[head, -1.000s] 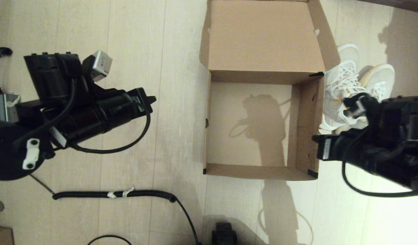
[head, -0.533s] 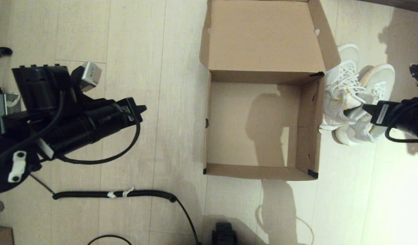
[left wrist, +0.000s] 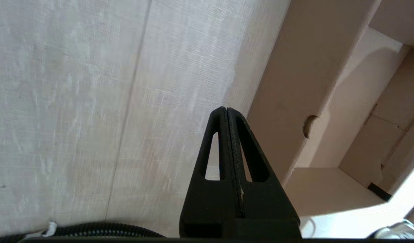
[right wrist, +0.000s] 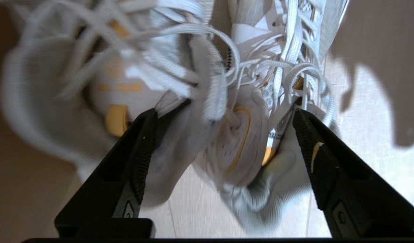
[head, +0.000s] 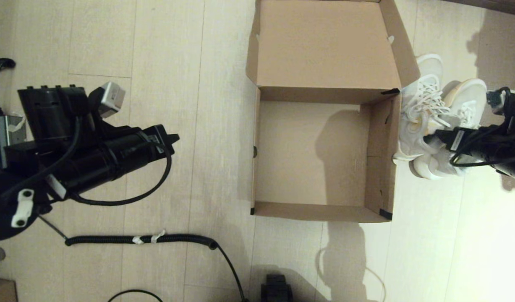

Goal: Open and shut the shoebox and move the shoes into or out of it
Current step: Put the shoes into the shoe box

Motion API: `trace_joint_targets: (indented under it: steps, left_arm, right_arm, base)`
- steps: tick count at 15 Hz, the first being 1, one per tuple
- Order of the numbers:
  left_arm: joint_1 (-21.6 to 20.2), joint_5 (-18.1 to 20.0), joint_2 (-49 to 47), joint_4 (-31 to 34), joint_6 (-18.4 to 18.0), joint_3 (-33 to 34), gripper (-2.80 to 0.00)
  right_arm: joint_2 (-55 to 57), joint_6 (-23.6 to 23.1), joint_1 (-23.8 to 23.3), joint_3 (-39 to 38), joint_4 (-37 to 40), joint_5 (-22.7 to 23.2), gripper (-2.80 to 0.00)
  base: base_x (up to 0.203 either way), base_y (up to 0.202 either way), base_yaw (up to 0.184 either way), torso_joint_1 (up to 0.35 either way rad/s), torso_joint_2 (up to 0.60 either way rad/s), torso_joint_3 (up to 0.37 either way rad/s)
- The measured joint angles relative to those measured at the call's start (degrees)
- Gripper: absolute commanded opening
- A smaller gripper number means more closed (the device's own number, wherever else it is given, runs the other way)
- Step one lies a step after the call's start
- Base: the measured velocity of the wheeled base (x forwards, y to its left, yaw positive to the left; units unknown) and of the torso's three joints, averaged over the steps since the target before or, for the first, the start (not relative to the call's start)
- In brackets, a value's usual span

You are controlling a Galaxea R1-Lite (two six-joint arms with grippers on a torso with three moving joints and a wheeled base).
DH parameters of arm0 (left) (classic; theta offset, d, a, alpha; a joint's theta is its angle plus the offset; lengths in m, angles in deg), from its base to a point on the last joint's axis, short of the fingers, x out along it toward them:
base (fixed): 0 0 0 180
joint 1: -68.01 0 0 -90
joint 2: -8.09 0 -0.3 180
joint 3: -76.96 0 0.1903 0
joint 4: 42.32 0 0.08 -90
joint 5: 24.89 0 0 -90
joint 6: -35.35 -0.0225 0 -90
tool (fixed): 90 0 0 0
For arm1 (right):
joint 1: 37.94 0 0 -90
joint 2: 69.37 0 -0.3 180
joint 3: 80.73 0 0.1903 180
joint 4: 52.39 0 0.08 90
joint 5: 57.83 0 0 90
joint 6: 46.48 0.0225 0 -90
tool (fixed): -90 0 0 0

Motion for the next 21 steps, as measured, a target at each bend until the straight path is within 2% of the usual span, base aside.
trace_joint_targets:
  steps: [4, 5, 6, 8, 14, 18, 21]
  left_arm:
    - [0.04, 0.66, 0.22, 0.06, 2.13, 0.41, -2.8]
    - [0.07, 0.66, 0.22, 0.06, 2.27, 0.44, -2.8]
    - [0.09, 0.66, 0.16, 0.09, 2.28, 0.47, -2.8]
    - [0.17, 0.66, 0.0, 0.06, 2.3, 0.41, -2.8]
    - [0.39, 0.6, 0.29, 0.22, 2.22, 0.43, -2.8]
    - [0.52, 0.35, 2.18, 0.61, 2.11, 1.02, -2.8]
    - [0.61, 0.34, 5.38, 0.69, 2.03, 4.82, -2.8]
  right_arm:
    - [7.52, 2.44, -1.48, 0.11, -10.65, 0.58, 0.0]
    - [8.73, 3.01, -1.82, 0.13, -11.8, 1.69, -0.43]
    - [9.57, 3.77, -2.09, 0.13, -12.49, 2.83, -2.8]
    - [10.93, 5.7, -2.31, 0.59, -12.87, 3.73, -2.8]
    - [11.12, 5.8, -2.37, 1.96, -11.67, 3.57, -2.8]
    - [4.2, 5.46, -2.42, 3.87, -1.57, 3.22, -2.8]
    - [-3.55, 5.33, -2.42, 5.18, 7.5, 3.33, -2.8]
  base:
    - [0.0, 0.0, 0.0, 0.0, 0.0, 0.0]
    - [0.0, 0.0, 0.0, 0.0, 0.0, 0.0]
    - [0.0, 0.0, 0.0, 0.0, 0.0, 0.0]
    - [0.0, 0.0, 0.0, 0.0, 0.0, 0.0]
    - [0.0, 0.0, 0.0, 0.0, 0.0, 0.0]
    - [0.0, 0.0, 0.0, 0.0, 0.0, 0.0]
    - [0.0, 0.0, 0.0, 0.0, 0.0, 0.0]
